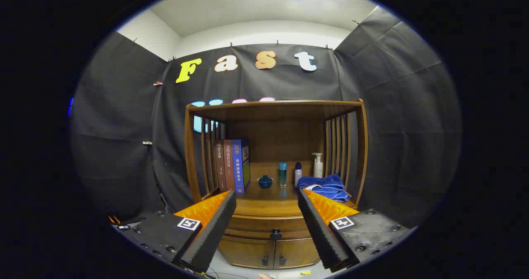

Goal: Pull open the drawer, take out the items inside it, and place them on the countertop above the cabinet.

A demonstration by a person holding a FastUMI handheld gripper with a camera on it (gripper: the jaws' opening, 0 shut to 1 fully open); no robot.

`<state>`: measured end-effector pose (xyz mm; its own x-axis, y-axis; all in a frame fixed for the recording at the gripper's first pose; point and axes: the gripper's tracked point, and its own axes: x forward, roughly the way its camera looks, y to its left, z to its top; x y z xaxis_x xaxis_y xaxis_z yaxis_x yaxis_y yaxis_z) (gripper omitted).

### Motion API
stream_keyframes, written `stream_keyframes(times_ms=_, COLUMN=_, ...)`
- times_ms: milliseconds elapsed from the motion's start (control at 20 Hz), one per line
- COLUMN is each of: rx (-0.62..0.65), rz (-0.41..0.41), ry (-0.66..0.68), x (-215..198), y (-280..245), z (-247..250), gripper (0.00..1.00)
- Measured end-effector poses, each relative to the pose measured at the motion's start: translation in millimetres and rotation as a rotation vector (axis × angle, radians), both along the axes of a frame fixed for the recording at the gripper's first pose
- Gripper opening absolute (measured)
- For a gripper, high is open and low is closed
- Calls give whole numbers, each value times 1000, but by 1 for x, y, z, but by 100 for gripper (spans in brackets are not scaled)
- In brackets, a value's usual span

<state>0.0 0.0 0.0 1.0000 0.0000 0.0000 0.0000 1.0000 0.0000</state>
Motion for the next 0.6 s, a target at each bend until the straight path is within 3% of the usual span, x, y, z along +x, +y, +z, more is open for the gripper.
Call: stream_keyframes(times_ms=600, rx=6, rz=-22, ry=-8, x=-1, y=-6, z=1, gripper=99)
